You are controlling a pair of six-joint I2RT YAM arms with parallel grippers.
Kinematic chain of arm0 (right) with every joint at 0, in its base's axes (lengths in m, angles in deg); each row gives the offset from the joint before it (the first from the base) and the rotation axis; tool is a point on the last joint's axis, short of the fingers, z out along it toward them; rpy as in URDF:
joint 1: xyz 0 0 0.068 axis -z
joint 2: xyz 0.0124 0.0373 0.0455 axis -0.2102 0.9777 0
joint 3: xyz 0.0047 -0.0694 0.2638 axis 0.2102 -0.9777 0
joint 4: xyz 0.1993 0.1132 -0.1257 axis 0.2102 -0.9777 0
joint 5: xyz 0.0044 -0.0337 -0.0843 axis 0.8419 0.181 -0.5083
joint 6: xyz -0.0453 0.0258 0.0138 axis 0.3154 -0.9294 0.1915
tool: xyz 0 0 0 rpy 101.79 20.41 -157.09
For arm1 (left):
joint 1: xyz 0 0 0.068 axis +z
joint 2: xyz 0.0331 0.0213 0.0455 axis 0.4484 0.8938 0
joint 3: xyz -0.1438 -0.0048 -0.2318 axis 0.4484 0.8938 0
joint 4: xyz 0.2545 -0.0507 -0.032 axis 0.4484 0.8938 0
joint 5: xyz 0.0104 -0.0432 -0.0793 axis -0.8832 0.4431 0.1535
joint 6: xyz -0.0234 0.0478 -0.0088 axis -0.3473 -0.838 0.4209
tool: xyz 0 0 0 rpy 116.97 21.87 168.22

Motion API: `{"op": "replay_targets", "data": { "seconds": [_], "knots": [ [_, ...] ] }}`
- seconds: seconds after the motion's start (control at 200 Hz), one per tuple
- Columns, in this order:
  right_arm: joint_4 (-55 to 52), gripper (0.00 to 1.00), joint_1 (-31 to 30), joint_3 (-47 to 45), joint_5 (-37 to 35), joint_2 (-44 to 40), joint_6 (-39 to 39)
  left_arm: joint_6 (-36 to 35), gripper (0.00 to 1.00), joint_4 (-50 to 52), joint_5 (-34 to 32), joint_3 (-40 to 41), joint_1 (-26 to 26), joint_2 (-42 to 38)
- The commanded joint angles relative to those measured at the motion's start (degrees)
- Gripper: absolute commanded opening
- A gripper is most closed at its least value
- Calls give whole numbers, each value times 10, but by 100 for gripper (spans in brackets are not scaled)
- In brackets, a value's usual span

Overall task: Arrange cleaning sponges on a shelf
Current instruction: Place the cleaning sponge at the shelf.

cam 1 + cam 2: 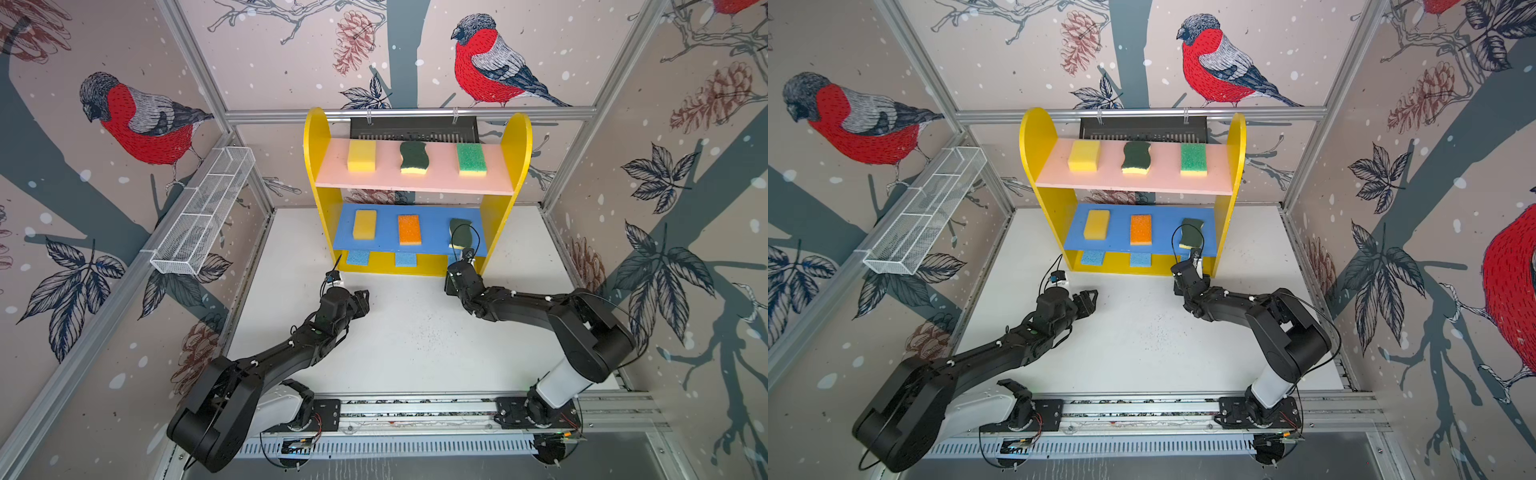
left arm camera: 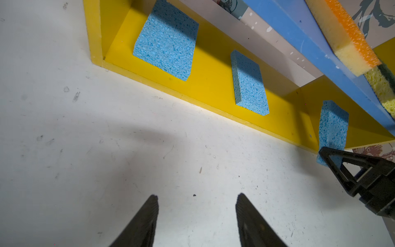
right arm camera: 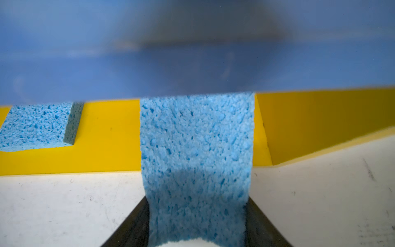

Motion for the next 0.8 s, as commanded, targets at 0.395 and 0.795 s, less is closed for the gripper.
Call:
{"op": "replay_targets", "data": {
  "seconds": [0.395,0.795],
  "knots": [
    [49,67,3,16,-14,35,5,8,58,-28,35,-17,1,30],
    [48,69,4,39,-17,63,10,7,57,-39,50,-17,1,47]
  ]
}}
